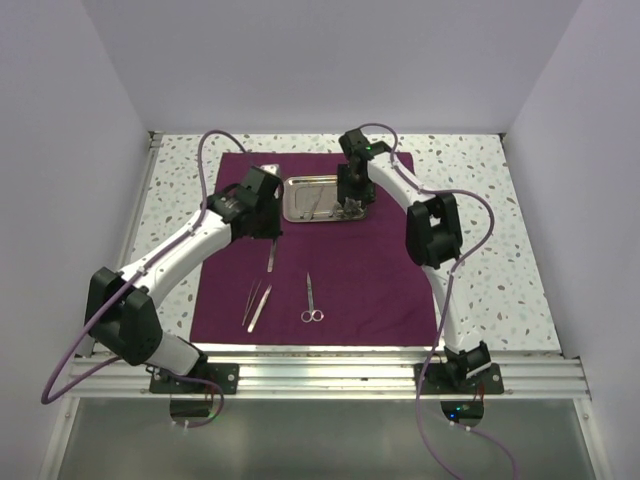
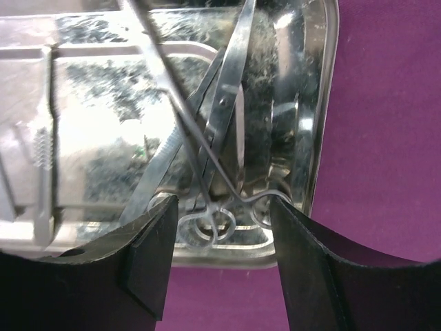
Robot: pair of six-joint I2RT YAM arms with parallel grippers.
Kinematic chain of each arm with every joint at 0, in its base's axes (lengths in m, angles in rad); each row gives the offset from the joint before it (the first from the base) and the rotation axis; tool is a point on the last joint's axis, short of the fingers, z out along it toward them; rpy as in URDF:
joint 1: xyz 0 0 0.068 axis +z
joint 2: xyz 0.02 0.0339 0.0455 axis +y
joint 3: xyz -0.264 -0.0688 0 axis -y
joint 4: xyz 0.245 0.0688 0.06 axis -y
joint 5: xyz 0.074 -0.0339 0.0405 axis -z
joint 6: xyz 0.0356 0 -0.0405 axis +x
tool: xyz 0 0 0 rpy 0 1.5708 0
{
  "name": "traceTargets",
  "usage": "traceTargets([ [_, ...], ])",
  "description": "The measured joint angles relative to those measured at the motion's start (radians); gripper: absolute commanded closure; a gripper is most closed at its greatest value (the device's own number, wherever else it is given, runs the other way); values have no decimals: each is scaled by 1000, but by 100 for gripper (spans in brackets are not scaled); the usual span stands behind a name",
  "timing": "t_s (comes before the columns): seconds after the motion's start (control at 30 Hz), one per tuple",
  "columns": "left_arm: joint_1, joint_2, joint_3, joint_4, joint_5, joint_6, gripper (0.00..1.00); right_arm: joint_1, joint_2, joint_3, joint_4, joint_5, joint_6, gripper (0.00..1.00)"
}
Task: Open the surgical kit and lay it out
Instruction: Place the medical item in the surgical kit.
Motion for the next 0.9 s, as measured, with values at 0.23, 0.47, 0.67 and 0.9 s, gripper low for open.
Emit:
traceTargets([
  [0.23, 0, -45, -73, -6, 0, 1, 100, 4, 24, 11, 3, 20, -2, 48],
  [0.47, 0, -97, -278, -29, 28, -1, 85, 8, 16, -15, 35, 25, 6, 85],
  [0.67, 0, -125, -413, -29, 42, -24, 66, 16, 16, -15, 40, 42, 9, 100],
  [0.9, 0, -108, -441, -16, 57, -43, 52, 18, 23, 0, 32, 45, 9, 100],
])
